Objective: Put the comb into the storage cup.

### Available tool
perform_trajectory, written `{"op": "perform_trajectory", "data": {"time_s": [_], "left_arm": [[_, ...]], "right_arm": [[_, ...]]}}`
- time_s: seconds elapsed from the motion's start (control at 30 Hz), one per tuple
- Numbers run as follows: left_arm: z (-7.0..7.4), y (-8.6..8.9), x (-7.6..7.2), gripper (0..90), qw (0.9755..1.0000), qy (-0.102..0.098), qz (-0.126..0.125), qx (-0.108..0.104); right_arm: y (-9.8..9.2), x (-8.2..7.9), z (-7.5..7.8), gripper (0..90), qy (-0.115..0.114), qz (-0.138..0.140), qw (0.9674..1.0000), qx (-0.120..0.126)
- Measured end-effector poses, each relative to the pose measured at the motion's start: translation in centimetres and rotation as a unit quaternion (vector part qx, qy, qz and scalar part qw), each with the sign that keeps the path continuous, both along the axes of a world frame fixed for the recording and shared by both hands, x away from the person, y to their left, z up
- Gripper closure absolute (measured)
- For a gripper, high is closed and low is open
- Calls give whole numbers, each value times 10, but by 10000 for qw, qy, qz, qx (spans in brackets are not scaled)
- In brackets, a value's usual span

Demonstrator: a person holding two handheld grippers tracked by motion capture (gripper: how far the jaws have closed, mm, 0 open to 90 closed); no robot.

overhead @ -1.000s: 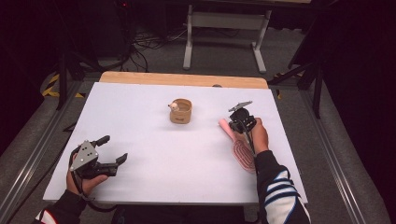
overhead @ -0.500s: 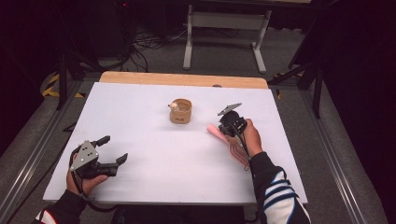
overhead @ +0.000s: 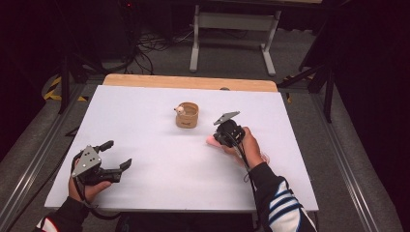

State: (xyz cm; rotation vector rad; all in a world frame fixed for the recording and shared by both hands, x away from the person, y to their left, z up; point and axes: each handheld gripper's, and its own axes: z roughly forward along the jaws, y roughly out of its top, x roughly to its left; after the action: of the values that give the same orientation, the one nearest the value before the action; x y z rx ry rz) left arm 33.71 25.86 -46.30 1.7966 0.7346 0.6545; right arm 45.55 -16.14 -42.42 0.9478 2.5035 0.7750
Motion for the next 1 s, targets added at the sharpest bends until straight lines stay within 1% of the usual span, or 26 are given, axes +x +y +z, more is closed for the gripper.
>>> {"op": "perform_trajectory", "data": {"time_s": [0.07, 0.1, 0.13, 0.17, 0.2, 0.23, 0.27, 0.37, 0.4, 0.43, 0.47, 0.53, 0.57, 0.6, 0.77, 0.8, 0.83, 0.87, 0.9, 0.97, 1.0], "left_arm": [[0, 0, 0, 113, 10000, 4, -4, -14], [0, 0, 0, 113, 10000, 2, -11, -12], [0, 0, -1, 113, 10000, -11, -7, 11], [0, 0, -1, 113, 10000, -11, -11, 5], [0, 0, 0, 113, 10000, 7, -8, -17], [0, 1, 0, 113, 10000, 12, -10, -18], [0, 1, 0, 113, 10000, 3, -19, -6], [0, 1, 1, 113, 10000, -4, -27, 0], [0, 1, 0, 113, 10000, 15, -23, 13], [0, 1, 0, 113, 10000, 12, -26, 13], [0, 1, 0, 113, 10000, 8, -25, 9], [1, 2, -1, 113, 10000, -7, -9, 19], [1, 3, -1, 114, 10000, -1, -9, 9], [1, 3, -1, 114, 10000, 6, -6, -5], [1, 2, -2, 114, 10000, -5, -29, 20], [1, 3, -2, 114, 10000, -1, -32, 46], [1, 2, -2, 114, 10000, 3, -34, 53], [1, 2, -2, 114, 10000, 4, -25, 36], [1, 2, -2, 114, 10000, 20, -25, 25], [0, 2, -1, 115, 10000, 21, -23, 38], [0, 1, -1, 114, 10000, 25, -31, 51]], "right_arm": [[3, 2, -1, 900, -131, -62, 9996, -239], [2, 3, -3, 900, -145, -116, 9994, -282], [-1, 8, -6, 900, -55, -250, 9996, -154], [-1, 8, -6, 900, -55, -250, 9996, -154], [-3, 13, -10, 900, 48, -357, 9992, -164], [-3, 13, -10, 900, 48, -357, 9992, -164], [-2, 16, -13, 900, 119, -369, 9989, -256], [2, 16, -15, 900, 133, -330, 9989, -290], [6, 13, -15, 900, 170, -245, 9991, -304], [6, 13, -15, 900, 170, -245, 9991, -304], [10, 11, -16, 900, 210, -140, 9993, -276], [13, 8, -16, 900, 233, -93, 9993, -266], [15, 6, -16, 900, 237, -44, 9994, -264], [18, 0, -17, 900, 279, 63, 9993, -221], [24, -13, -23, 900, 358, 261, 9989, -142], [25, -17, -24, 900, 290, 249, 9992, -144], [25, -19, -25, 900, 284, 256, 9992, -128], [25, -21, -25, 900, 326, 274, 9991, -85], [26, -27, -24, 900, 273, 290, 9990, -207], [26, -29, -24, 899, 251, 279, 9990, -239], [26, -31, -24, 900, 278, 314, 9989, -219]]}}
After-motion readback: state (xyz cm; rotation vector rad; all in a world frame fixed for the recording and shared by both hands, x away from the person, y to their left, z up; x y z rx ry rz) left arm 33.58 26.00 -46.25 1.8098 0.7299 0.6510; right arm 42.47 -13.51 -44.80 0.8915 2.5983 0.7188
